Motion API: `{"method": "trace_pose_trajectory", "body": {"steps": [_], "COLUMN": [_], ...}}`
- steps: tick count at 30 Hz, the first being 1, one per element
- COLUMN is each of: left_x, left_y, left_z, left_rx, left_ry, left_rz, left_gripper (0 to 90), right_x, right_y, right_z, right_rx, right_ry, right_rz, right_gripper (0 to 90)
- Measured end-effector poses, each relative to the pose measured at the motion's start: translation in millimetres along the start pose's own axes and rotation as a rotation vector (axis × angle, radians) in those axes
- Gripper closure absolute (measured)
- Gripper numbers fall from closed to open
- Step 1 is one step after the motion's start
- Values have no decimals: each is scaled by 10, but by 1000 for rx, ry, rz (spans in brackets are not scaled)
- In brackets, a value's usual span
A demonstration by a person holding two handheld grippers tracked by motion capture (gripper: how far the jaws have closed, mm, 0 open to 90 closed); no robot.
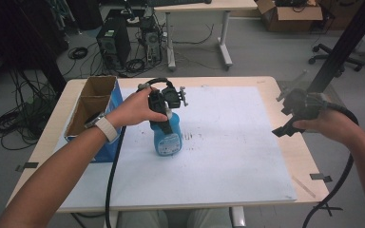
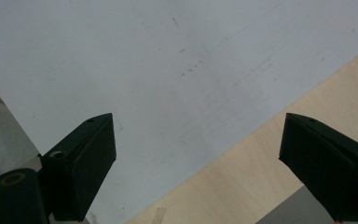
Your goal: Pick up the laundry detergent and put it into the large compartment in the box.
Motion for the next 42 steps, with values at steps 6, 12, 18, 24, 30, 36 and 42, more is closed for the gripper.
{"method": "trace_pose_trajectory", "body": {"steps": [6, 12, 18, 24, 30, 36, 42], "left_x": [-53, -141, -323, -556, -852, -1248, -1487], "left_y": [-44, -115, -225, -408, -598, -787, -871], "left_z": [-355, -781, -1337, -1694, -1932, -2001, -1944], "left_rx": [23, 35, -15, 0, 29, 30, 40], "left_ry": [-14, -10, 19, 13, -38, -43, -54], "left_rz": [-83, -166, -410, -632, -827, -1027, -1138], "left_gripper": [375, 376, 376, 375, 375, 376, 375], "right_x": [14, 30, 43, 84, 139, 149, 125], "right_y": [-18, -64, -107, -139, -140, -153, -141], "right_z": [-35, -41, -37, -49, -68, -75, -98], "right_rx": [-6, -7, -7, -6, -9, -12, -13], "right_ry": [7, 11, 7, 21, 31, 30, 36], "right_rz": [-6, -20, -32, -49, -58, -66, -64], "right_gripper": [107, 107, 107, 107, 107, 107, 107]}}
Point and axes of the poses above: each handheld gripper's, and its own axes: z roughly forward along the jaws, x roughly out of its top, y roughly to its right, the point moved 7 cm from there along z, roughly forward along the jaws, and after that the axes turned 12 degrees about -y, right-handed, at the moved point
